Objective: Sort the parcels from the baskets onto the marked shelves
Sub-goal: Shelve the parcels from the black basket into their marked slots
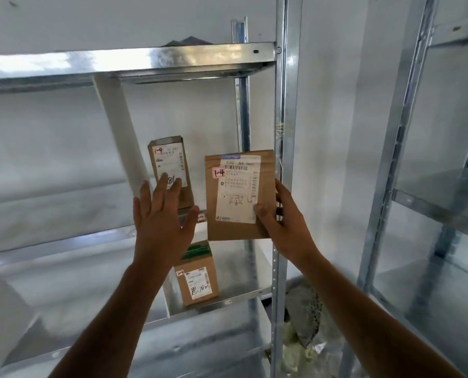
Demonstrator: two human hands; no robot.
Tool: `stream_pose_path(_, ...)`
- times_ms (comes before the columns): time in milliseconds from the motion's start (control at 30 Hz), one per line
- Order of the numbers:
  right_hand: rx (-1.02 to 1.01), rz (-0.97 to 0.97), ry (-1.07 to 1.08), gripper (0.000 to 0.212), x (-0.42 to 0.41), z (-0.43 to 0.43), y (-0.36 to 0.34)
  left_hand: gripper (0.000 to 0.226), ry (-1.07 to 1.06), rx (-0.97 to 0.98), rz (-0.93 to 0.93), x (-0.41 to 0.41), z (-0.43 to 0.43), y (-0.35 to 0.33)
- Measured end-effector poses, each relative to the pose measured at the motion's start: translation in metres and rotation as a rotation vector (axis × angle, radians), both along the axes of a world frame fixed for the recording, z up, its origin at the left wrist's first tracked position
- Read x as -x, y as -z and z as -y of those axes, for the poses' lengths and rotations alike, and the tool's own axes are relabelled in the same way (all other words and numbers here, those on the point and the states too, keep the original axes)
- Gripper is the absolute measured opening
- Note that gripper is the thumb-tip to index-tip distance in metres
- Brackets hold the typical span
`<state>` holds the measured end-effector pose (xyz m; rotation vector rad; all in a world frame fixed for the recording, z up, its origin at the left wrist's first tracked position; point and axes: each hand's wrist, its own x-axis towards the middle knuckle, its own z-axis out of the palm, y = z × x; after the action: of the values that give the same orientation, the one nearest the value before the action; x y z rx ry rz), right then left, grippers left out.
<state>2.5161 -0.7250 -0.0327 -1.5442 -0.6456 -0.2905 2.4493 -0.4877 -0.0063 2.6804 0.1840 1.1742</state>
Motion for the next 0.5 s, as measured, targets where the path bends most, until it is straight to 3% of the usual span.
stream_pose_path(267,0.17,0.181,0.034,0.061,-0.11,-0.038,-0.02,0.078,-0.045,-0.023,0.075,-0.067,-0.041,-0.036)
stream_pose_path(500,0.185,0.171,0.009,0.065,-0.19,-0.073,-0.019,0.078,-0.085,-0.053,0.058,-0.127,-0.069,-0.063)
